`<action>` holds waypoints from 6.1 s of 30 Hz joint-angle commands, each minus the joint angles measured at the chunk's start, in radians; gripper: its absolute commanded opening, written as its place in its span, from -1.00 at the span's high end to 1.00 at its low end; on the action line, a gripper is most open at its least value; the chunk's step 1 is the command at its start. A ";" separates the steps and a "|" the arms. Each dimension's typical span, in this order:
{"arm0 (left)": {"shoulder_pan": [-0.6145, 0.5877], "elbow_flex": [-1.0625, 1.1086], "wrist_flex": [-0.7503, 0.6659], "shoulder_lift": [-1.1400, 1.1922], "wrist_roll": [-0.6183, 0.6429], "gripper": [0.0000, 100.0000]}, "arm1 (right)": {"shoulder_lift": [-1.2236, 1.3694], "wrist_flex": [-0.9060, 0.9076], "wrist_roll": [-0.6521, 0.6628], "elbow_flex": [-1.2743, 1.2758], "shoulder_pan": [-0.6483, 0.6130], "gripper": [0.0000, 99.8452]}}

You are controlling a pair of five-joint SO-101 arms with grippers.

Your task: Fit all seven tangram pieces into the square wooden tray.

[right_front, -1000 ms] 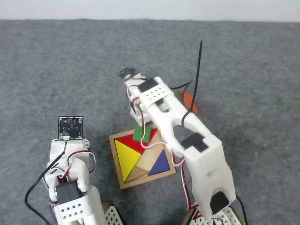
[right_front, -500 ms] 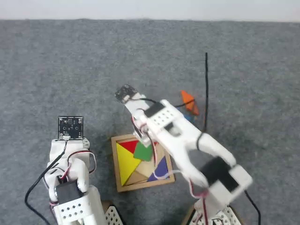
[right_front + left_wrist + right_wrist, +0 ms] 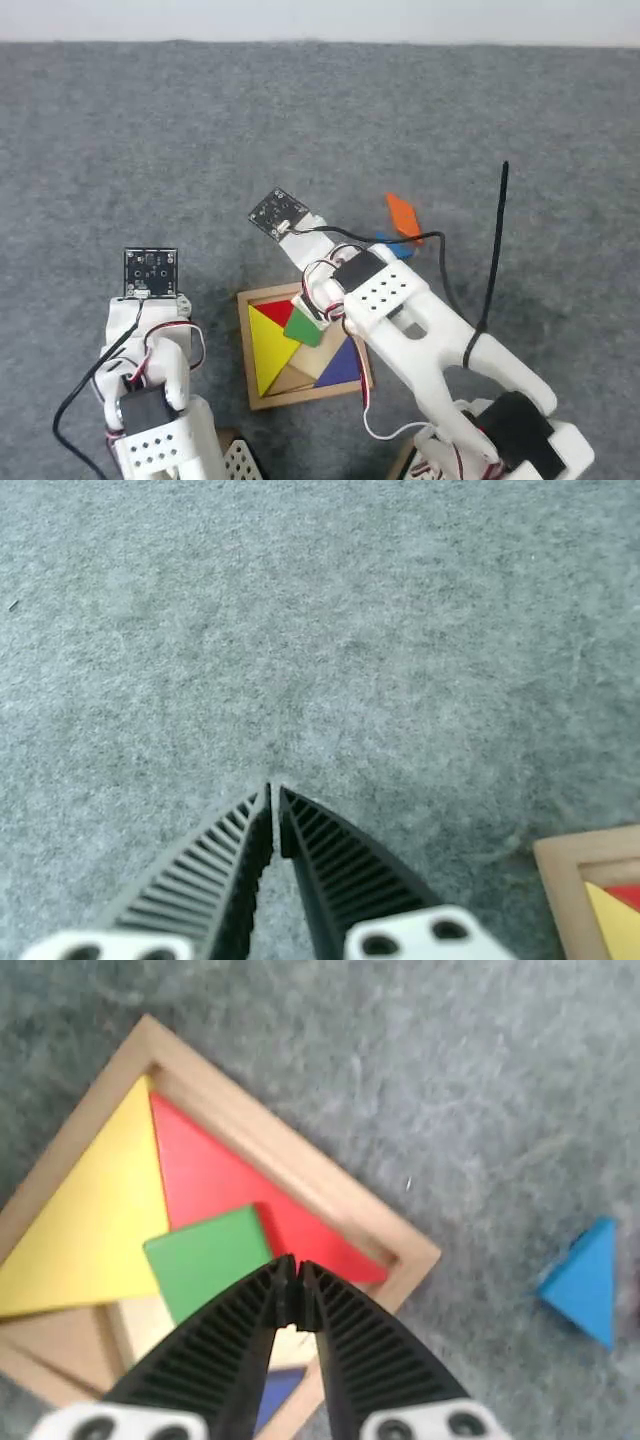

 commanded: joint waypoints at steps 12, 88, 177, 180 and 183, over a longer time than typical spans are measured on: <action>0.002 0.001 0.003 -0.020 -0.009 0.97 | 0.104 0.079 -0.135 -0.006 -0.084 0.99; -0.003 0.001 0.003 -0.020 -0.009 0.97 | 0.315 0.019 -0.275 -0.147 -0.041 0.99; 0.002 0.002 0.006 -0.020 -0.009 0.97 | 0.275 0.031 0.835 -0.276 0.450 0.59; 0.002 0.002 0.006 -0.020 -0.009 0.97 | 0.291 0.031 0.833 -0.278 0.447 0.58; 0.002 0.002 0.006 -0.020 -0.009 0.97 | 0.331 -0.005 0.810 -0.279 0.437 0.58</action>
